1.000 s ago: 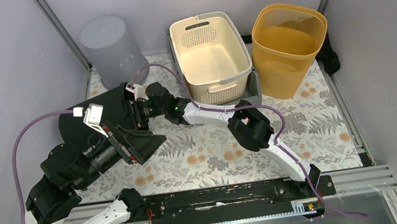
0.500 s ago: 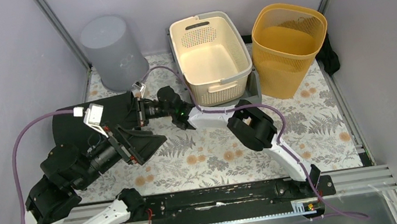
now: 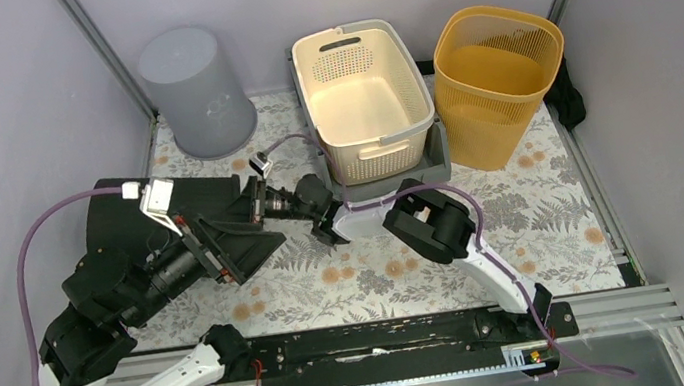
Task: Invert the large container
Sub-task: Turn the container upside down at the center of the board.
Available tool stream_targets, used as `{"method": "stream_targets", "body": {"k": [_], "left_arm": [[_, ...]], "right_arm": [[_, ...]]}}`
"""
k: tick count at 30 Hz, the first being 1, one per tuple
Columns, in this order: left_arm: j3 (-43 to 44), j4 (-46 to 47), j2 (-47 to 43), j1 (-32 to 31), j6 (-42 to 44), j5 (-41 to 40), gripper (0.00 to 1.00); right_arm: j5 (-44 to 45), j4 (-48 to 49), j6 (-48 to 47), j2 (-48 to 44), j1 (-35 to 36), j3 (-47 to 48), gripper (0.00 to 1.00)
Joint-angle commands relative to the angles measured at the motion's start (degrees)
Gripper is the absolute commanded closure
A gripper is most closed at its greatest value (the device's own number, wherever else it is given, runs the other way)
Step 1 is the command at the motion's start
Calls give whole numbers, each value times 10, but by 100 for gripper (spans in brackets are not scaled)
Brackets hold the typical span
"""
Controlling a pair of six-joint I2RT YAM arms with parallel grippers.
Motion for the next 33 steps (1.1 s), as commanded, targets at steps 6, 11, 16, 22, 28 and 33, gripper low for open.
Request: {"method": "stream_targets", "body": {"k": [6, 11, 16, 22, 28, 33], "left_arm": [[7, 20, 3, -1, 3, 13, 0], [-12, 27, -5, 0, -2, 14, 0], [-23, 33, -6, 0, -4, 15, 0], [-26, 37, 0, 0, -4, 15, 0], [-36, 49, 1, 0, -10, 20, 0], [-39, 51, 1, 0, -11, 20, 0]], "right_arm": [[128, 266, 58, -8, 26, -94, 100], [138, 270, 41, -14, 28, -144, 99], [139, 268, 38, -16, 28, -176, 90], [139, 268, 31, -22, 28, -222, 68], [138, 268, 25, -20, 27, -255, 54], [140, 268, 16, -21, 26, -289, 49]]}}
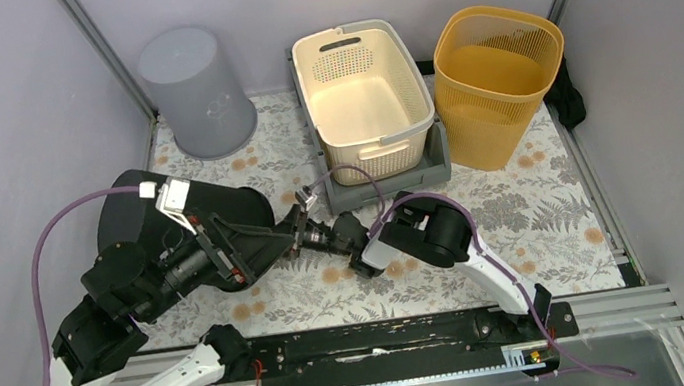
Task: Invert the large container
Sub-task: Turn the container upside down at the center of the board.
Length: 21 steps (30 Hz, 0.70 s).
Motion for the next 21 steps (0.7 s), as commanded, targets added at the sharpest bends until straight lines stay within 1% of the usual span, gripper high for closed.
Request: {"method": "stream_targets", "body": {"k": [1, 3, 5, 21], "left_arm": [[-5, 41, 1, 0, -3, 9, 0], [-7, 42, 1, 0, -4, 10, 0], [-9, 43, 2, 0, -4, 10, 0], [-29, 42, -3, 0, -2, 2, 0]], "right_arm": [[11, 36, -16, -15, 2, -31, 48], [17, 35, -20, -19, 0, -48, 42], [25, 35, -21, -20, -2, -68, 38], [40, 35, -38, -45, -20, -161, 34]]}}
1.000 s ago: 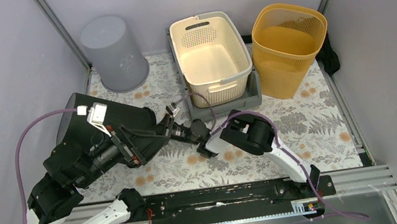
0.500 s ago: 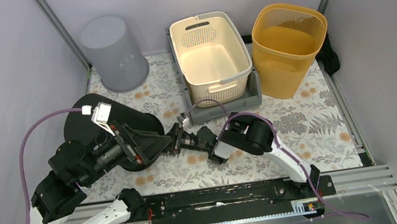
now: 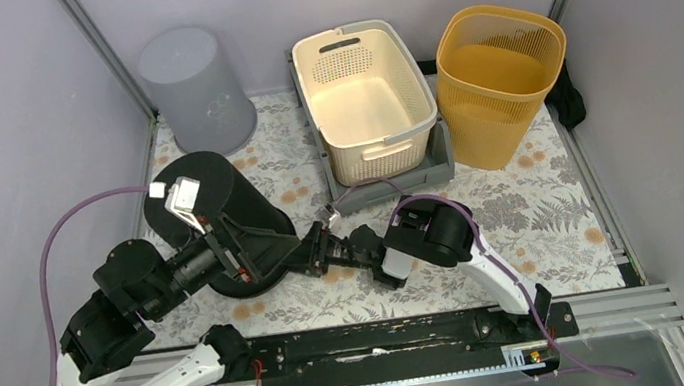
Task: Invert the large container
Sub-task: Turn the container upside down at the center of the board.
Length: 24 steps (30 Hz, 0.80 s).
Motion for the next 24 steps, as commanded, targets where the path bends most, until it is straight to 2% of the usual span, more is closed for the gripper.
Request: {"method": "stream_targets", "body": {"k": [1, 12, 24], "left_arm": [[-14, 38, -4, -1, 2, -1, 0], [-69, -9, 0, 0, -27, -42, 0], [-105, -31, 21, 0, -50, -71, 0]], "right_arm": [[26, 50, 0, -35, -16, -23, 34], [30, 15, -3, -57, -30, -79, 28], [17, -150, -17, -113, -42, -104, 21]]}}
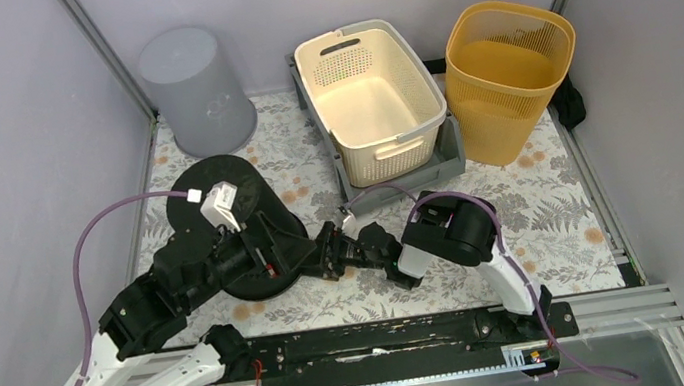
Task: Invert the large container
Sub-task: Turn the container upside down at the center of the board, then move the container to the center of the board.
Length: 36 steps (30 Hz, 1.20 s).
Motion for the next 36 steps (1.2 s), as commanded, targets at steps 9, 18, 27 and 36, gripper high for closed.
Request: {"method": "stream_targets", "body": {"k": [9, 18, 27, 36], "left_arm": [[-28, -4, 21, -1, -19, -30, 0], [-33, -20, 27, 0, -21, -60, 0], [-71, -15, 27, 0, -36, -92, 0], [-120, -25, 9, 0, -41, -175, 0]], "right_arm": [[-28, -189, -35, -52, -35, -6, 14], [-17, -419, -156, -146, -35, 37, 10], [-24, -459, -186, -223, -36, 14, 10], [-36, -497, -202, -331, -27, -25, 10]]}}
